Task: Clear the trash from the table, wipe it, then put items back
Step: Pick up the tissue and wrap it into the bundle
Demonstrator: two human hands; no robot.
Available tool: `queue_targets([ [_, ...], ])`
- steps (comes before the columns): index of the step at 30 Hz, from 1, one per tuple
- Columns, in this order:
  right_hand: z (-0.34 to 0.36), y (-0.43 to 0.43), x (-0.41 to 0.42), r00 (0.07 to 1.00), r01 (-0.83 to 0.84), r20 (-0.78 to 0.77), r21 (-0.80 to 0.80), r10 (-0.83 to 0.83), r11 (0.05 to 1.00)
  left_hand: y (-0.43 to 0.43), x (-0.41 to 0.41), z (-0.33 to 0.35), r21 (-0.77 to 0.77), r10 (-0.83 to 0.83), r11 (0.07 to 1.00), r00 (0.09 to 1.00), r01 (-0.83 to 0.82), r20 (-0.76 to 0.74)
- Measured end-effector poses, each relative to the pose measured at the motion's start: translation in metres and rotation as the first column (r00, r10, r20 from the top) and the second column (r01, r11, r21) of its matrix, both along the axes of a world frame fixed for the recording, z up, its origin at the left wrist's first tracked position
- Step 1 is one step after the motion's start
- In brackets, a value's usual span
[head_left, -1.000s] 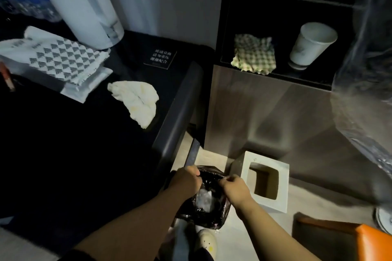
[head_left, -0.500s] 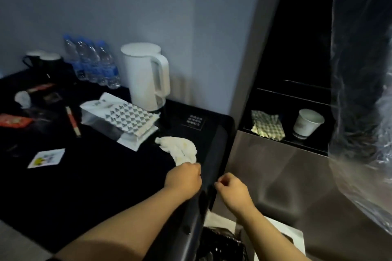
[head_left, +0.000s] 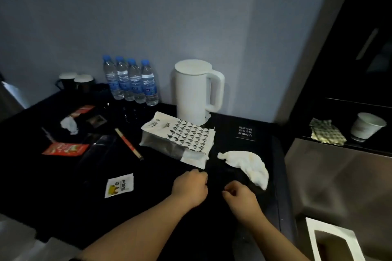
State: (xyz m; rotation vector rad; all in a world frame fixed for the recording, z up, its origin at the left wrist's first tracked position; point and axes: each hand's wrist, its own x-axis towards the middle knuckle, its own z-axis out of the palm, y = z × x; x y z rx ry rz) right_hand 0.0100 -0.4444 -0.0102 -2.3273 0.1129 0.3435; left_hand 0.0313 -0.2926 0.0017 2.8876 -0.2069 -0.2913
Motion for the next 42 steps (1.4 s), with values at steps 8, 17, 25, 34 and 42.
queue_targets([
  [8,-0.011,-0.004,0.012,0.998,0.063,-0.005,-0.170,-0.065,0.983,0.030,0.013,-0.006,-0.062,-0.029,0.998,0.999,0.026,-0.040],
  [17,-0.008,-0.019,0.083,0.989,0.137,0.006,-0.370,-0.145,0.919,0.023,0.057,-0.019,-0.233,0.100,0.966,0.992,-0.115,-0.071],
  [25,-0.032,-0.017,0.121,0.975,0.043,-0.188,-0.359,-0.117,0.932,0.018,0.083,-0.023,-0.341,0.177,0.919,0.979,-0.200,-0.096],
  [34,-0.025,-0.003,0.127,0.989,0.147,0.026,-0.193,-0.144,0.970,0.034,0.103,-0.008,-0.452,0.197,0.870,0.979,-0.198,-0.052],
  [42,0.031,0.054,0.154,0.886,0.237,0.417,-0.027,-0.205,0.971,0.084,0.125,0.011,-0.535,0.248,0.822,0.968,-0.194,0.031],
])
